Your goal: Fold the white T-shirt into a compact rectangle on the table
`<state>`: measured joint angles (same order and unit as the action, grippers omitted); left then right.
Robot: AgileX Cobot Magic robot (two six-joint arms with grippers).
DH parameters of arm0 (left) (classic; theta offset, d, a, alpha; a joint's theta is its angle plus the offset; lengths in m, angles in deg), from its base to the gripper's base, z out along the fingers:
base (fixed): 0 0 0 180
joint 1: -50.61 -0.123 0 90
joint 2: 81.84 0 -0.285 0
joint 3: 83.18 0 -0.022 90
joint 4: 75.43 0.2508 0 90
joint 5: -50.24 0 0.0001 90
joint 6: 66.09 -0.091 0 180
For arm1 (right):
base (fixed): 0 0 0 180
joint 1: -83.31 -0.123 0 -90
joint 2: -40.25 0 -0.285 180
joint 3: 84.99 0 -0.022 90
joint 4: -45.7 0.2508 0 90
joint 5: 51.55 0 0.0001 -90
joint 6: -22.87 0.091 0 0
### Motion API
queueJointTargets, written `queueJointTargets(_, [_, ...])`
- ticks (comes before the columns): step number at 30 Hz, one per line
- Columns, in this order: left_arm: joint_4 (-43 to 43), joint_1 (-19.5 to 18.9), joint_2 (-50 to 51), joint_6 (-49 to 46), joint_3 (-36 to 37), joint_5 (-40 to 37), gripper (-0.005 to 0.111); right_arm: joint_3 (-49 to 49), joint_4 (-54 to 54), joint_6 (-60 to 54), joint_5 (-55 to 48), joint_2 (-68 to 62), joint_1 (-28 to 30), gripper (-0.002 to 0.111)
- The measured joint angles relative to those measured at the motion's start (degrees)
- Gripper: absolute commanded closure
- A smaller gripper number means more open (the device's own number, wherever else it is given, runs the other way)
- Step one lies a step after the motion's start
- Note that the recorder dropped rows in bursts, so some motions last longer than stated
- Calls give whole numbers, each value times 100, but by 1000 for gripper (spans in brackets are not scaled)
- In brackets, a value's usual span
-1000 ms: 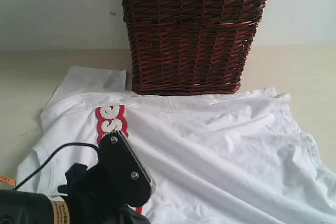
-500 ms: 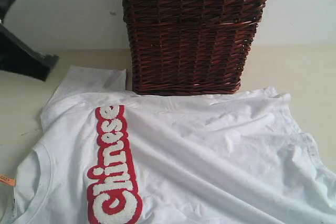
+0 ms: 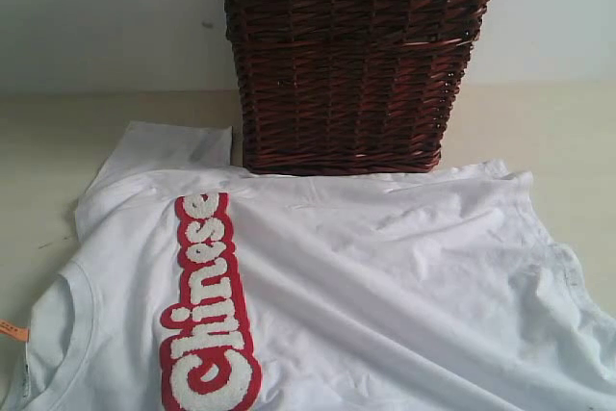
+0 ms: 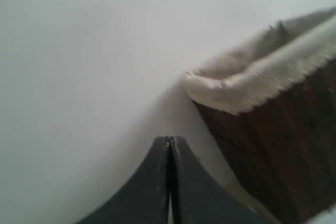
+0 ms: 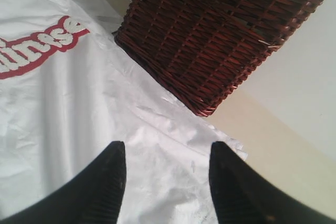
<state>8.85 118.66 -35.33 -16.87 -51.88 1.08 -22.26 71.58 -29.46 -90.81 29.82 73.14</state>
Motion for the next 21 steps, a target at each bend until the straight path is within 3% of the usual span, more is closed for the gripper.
queueJointTargets(4, [-2625,0,-54,-1886,0,40,107,0,0,22,-24,0,0,60])
queueJointTargets(6, [-4508,0,22,-2913,0,-11,107,0,0,22,-32,0,0,60])
queueJointTargets(9, [-6966,0,318,-3815,184,-46,107,0,0,22,-32,0,0,60])
queueJointTargets(11, [-7961,0,585,-4072,482,-9,107,0,0,22,-32,0,0,60])
queueJointTargets(14, [-8552,0,1027,-4202,1059,137,107,0,-9,33,-32,0,0,60])
queueJointTargets(21, [-8728,0,2008,-4239,1802,665,107,0,-9,33,-32,0,0,60])
